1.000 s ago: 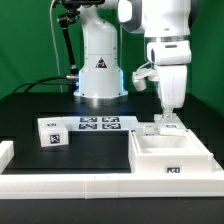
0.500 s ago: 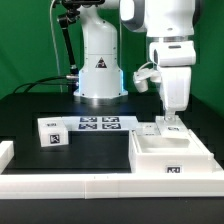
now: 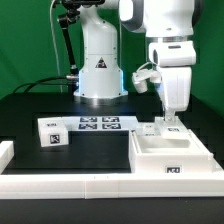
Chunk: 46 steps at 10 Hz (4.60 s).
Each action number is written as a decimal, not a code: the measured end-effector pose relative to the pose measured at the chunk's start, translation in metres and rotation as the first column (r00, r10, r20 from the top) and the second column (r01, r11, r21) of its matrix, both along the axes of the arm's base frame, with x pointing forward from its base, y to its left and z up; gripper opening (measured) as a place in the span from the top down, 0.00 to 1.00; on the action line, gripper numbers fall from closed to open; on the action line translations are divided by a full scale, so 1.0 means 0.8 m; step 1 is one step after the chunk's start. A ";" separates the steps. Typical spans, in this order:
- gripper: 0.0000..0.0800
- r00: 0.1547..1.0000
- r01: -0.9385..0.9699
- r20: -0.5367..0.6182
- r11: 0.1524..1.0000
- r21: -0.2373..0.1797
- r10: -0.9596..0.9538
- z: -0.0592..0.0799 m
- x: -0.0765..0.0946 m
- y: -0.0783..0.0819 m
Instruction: Assemble cabinet
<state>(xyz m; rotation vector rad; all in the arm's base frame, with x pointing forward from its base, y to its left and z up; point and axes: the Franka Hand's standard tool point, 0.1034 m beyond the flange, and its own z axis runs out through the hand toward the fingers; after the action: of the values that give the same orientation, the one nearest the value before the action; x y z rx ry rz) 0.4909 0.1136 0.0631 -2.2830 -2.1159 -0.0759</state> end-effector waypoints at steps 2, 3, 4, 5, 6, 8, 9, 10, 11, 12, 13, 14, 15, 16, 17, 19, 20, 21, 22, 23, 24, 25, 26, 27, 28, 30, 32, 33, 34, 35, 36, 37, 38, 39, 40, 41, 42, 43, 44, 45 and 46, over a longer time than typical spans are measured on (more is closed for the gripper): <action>0.91 1.000 0.009 -0.008 1.000 -0.001 -0.009 -0.001 0.020 -0.001; 0.91 1.000 0.017 -0.003 1.000 0.002 -0.017 0.000 0.032 -0.003; 0.91 1.000 0.021 -0.002 1.000 0.002 -0.021 0.000 0.037 -0.004; 0.91 1.000 0.023 -0.002 1.000 0.002 -0.023 0.000 0.037 -0.005; 0.91 1.000 0.023 -0.002 1.000 0.003 -0.023 0.000 0.037 -0.005; 0.91 1.000 0.023 -0.002 1.000 0.003 -0.023 0.000 0.037 -0.005; 0.91 1.000 0.023 -0.002 1.000 0.003 -0.023 0.000 0.037 -0.005; 0.91 1.000 0.025 -0.001 1.000 0.004 -0.025 0.000 0.044 -0.004; 0.91 1.000 0.028 -0.007 1.000 0.002 -0.028 0.001 0.055 -0.004; 0.91 0.999 0.031 -0.014 1.000 0.001 -0.031 0.001 0.064 -0.005; 0.91 0.999 0.033 -0.022 0.999 -0.001 -0.033 0.000 0.072 -0.007; 0.91 0.999 0.035 -0.019 0.999 0.001 -0.035 0.000 0.080 -0.008; 0.91 0.999 0.039 -0.014 0.999 0.004 -0.039 0.000 0.089 -0.009; 0.91 0.999 0.043 -0.012 0.999 0.006 -0.043 -0.001 0.101 -0.011; 0.91 0.999 0.047 -0.005 0.999 0.009 -0.047 -0.002 0.111 -0.013; 0.91 0.999 0.032 -0.019 0.999 0.004 -0.032 -0.003 0.111 -0.014; 0.91 0.999 0.028 -0.019 1.000 0.004 -0.028 -0.003 0.111 -0.013; 0.91 0.999 0.028 -0.018 1.000 0.004 -0.028 -0.002 0.111 -0.013; 0.91 0.999 0.028 -0.019 1.000 0.004 -0.028 -0.002 0.111 -0.014; 0.90 0.999 0.029 -0.019 1.000 0.004 -0.028 -0.003 0.111 -0.014; 0.90 0.999 0.029 -0.020 1.000 0.004 -0.029 -0.003 0.111 -0.014; 0.67 0.999 0.031 -0.019 1.000 0.004 -0.031 -0.003 0.111 -0.014; 0.46 0.999 0.035 -0.014 0.999 0.002 -0.035 0.003 0.111 -0.014; 0.46 0.999 0.035 -0.004 0.999 0.000 -0.035 0.011 0.112 -0.015; 0.21 0.999 0.035 0.003 0.999 -0.004 -0.035 0.019 0.111 -0.017; 0.06 0.998 0.057 0.013 0.998 -0.018 -0.057 0.040 0.095 -0.022; 0.01 0.997 0.071 0.016 0.996 -0.044 -0.071 0.061 0.050 -0.028; 0.00 0.997 0.079 0.022 0.996 -0.046 -0.078 0.061 0.030 -0.030; 0.00 0.997 0.083 0.007 0.995 -0.051 -0.083 0.055 0.019 -0.031; 0.00 0.996 0.084 0.010 0.995 -0.049 -0.084 0.056 0.023 -0.031; 0.00 0.996 0.085 0.010 0.995 -0.049 -0.084 0.056 0.023 -0.031; 0.00 0.996 0.085 0.009 0.995 -0.049 -0.084 0.055 0.023 -0.031; 0.00 0.996 0.085 0.009 0.995 -0.049 -0.084 0.055 0.023 -0.031; 0.00 0.997 0.075 0.008 0.996 -0.049 -0.075 0.054 0.024 -0.033; 0.00 0.997 0.078 0.005 0.996 -0.049 -0.078 0.051 0.023 -0.038; 0.00 0.997 0.082 0.013 0.996 -0.045 -0.082 0.045 0.002 -0.041; 0.00 0.997 0.080 0.011 0.996 -0.047 -0.079 0.039 -0.018 -0.045; 0.00 0.997 0.077 0.008 0.996 -0.044 -0.076 0.031 -0.037 -0.048; 0.00 0.997 0.074 0.004 0.996 -0.040 -0.073 0.021 -0.056 -0.048; 0.00 0.997 0.071 -0.007 0.997 -0.038 -0.071 0.012 -0.072 -0.047; 0.00 0.997 0.073 -0.007 0.997 -0.039 -0.073 0.013 -0.068 -0.048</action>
Offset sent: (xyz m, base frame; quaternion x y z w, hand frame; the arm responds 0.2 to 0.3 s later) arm 0.0307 0.0140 -0.0041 0.0117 0.0163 -0.0018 0.9998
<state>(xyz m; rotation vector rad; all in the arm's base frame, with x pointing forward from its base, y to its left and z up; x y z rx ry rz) 0.4361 0.0750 0.0738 -2.3782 -2.0481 -0.0270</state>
